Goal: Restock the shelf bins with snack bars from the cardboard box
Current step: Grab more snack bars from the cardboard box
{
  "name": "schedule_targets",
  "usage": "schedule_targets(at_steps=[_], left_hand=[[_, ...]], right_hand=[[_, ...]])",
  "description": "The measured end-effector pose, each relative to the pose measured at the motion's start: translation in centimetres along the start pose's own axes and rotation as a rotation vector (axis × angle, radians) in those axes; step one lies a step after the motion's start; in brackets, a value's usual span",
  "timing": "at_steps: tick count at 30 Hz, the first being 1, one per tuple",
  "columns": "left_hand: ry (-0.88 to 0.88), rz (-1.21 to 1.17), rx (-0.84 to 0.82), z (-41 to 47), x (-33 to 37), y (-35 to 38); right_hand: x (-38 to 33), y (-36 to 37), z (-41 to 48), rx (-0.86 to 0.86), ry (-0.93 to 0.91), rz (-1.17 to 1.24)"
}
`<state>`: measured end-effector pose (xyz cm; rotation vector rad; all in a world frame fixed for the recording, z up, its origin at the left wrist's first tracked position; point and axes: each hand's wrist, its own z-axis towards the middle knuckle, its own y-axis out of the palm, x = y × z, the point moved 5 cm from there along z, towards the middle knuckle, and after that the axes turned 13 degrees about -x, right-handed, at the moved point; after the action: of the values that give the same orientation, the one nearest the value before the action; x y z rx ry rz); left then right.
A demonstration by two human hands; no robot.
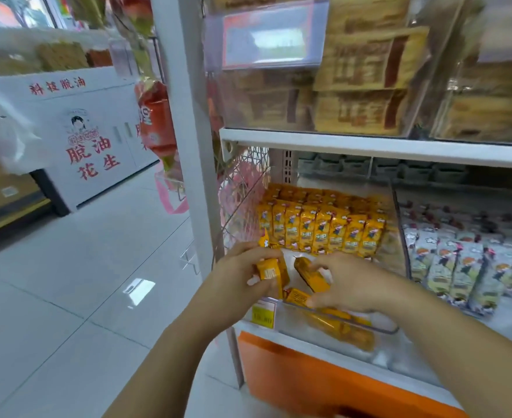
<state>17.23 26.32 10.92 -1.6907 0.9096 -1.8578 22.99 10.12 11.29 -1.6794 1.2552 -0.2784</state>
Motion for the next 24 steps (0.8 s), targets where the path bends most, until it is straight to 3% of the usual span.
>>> schedule_targets(at_steps=[2, 5, 11, 15, 20, 24], left_hand=[[0.027, -0.033, -0.044, 0.2, 0.1, 0.0], [0.053, -0.042, -0.119, 0.6, 0.2, -0.2], [0.043, -0.044, -0.145, 0.4, 0.3, 0.2], [0.01, -0.002, -0.112, 0.8, -0.1, 0.2], [-0.065, 0.12, -0.026, 1.3, -0.5, 0.1], [-0.057, 0.141, -0.027, 1.5, -0.9, -0.4]], right_hand=[[-1.3, -1.1, 0.0, 0.121, -0.147, 0.131], [-2.9, -1.5, 0.6, 0.172, -0.288, 0.236], [-3.2, -1.2, 1.4, 0.255, -0.276, 0.116], [-1.3, -1.8, 1.2, 0.35, -0.127, 0.068], [-0.9, -0.6, 2.2, 0.117, -0.03, 0.0], [-2.1, 0.1, 3.0, -0.022, -0.127, 0.06]])
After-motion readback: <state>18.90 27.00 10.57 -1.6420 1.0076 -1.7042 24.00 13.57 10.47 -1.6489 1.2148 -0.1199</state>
